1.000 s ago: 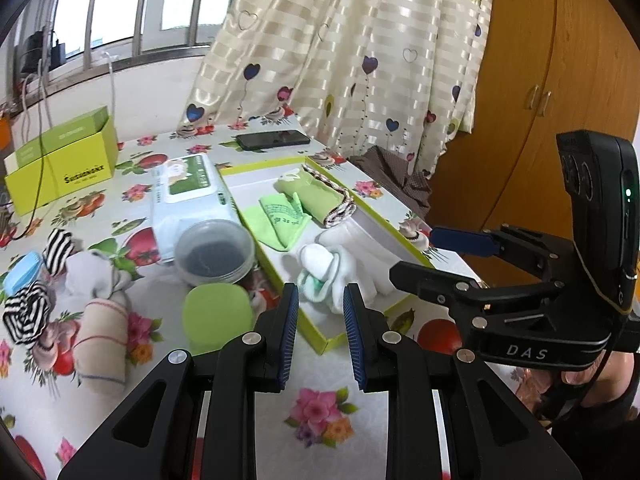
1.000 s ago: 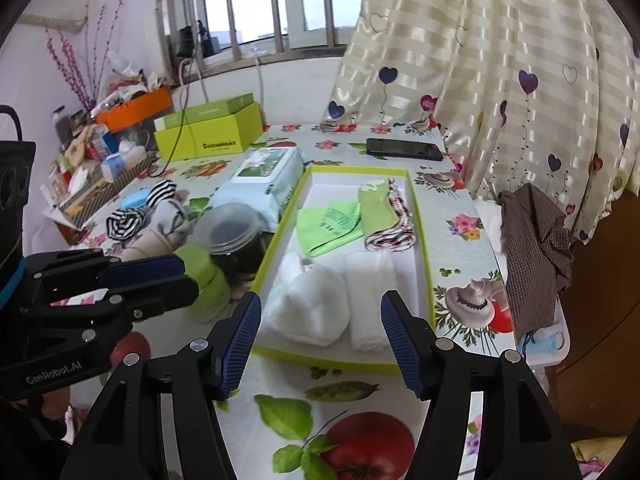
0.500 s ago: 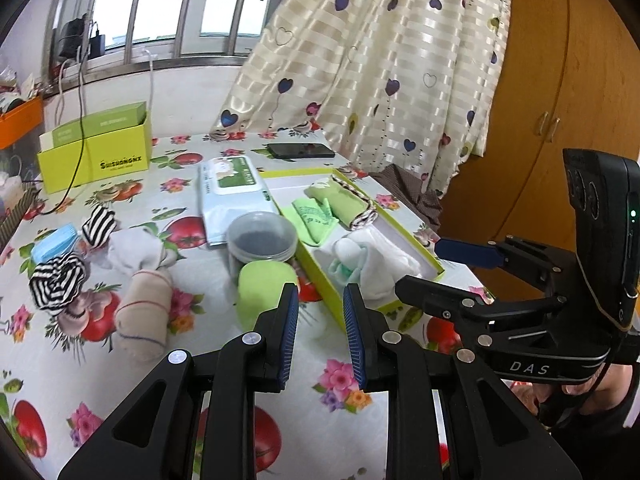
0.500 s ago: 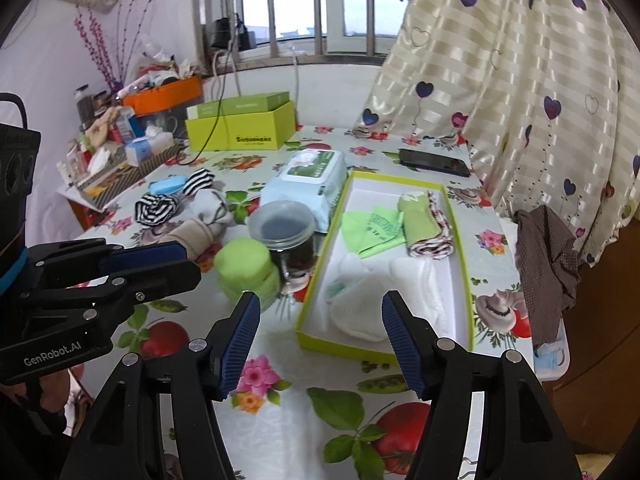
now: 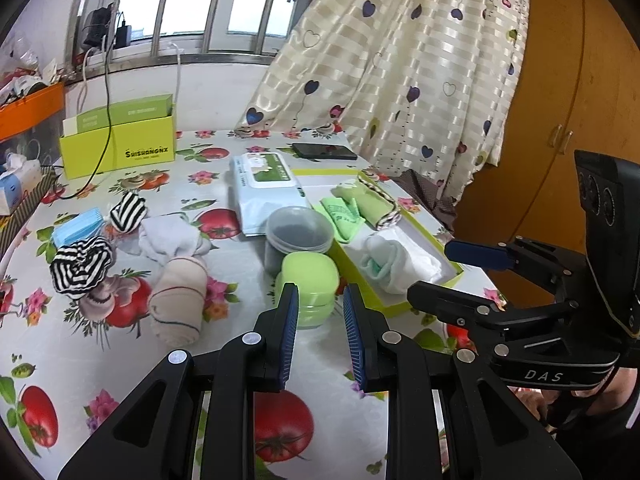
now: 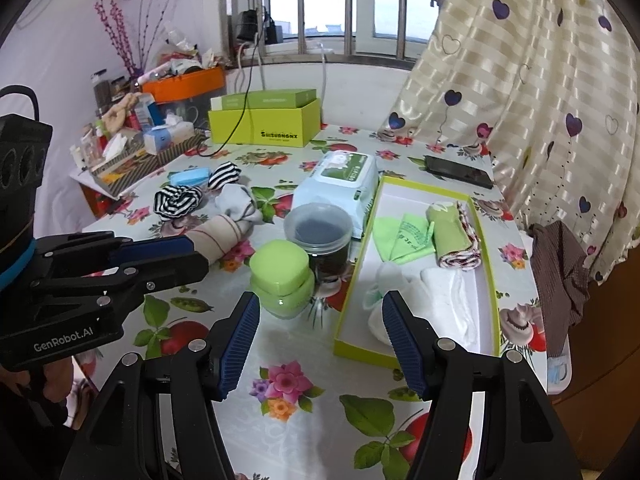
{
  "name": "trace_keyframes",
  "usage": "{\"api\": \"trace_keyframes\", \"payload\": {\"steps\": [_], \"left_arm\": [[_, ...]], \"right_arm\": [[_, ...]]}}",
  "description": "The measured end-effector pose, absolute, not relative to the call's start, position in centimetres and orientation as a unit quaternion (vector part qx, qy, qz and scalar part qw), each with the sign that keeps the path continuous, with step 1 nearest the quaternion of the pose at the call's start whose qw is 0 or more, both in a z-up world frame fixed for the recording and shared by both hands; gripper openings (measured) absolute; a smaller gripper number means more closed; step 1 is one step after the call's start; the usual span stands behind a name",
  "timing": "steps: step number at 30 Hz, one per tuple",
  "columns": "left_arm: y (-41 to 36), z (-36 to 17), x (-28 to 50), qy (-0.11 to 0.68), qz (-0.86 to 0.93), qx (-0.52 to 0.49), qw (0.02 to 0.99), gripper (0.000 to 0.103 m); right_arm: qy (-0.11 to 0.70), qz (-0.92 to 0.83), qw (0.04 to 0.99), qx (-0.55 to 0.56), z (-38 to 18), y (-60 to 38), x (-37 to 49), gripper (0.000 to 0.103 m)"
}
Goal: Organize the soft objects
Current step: 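Move both tools back from the tray toward the items on the table, then grasp the beige rolled bandage with red stripes with the left tool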
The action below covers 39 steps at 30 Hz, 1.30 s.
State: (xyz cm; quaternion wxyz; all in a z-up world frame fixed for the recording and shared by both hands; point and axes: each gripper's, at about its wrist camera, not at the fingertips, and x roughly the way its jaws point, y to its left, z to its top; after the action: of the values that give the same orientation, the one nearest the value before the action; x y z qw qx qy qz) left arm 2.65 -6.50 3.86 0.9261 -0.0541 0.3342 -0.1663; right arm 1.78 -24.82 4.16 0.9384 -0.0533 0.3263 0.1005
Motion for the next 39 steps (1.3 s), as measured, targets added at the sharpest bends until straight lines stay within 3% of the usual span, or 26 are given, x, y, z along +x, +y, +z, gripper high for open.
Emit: {"api": "trace_keyframes", "payload": {"steps": [35,39], "left_arm": [[0.9,1.5,4.1,0.354,-0.084,-0.085,0.927,0.024],[1.7,0.9,4.8,0.357,-0.079,-0.091,0.926,0.043]], "right_arm": [[0.319,0.138,0.936,-0.052,3.8,-23.3,2.2,0.070],[0.322,0.140,0.935,-0.052,3.7,-23.2,2.8,0.070]]}}
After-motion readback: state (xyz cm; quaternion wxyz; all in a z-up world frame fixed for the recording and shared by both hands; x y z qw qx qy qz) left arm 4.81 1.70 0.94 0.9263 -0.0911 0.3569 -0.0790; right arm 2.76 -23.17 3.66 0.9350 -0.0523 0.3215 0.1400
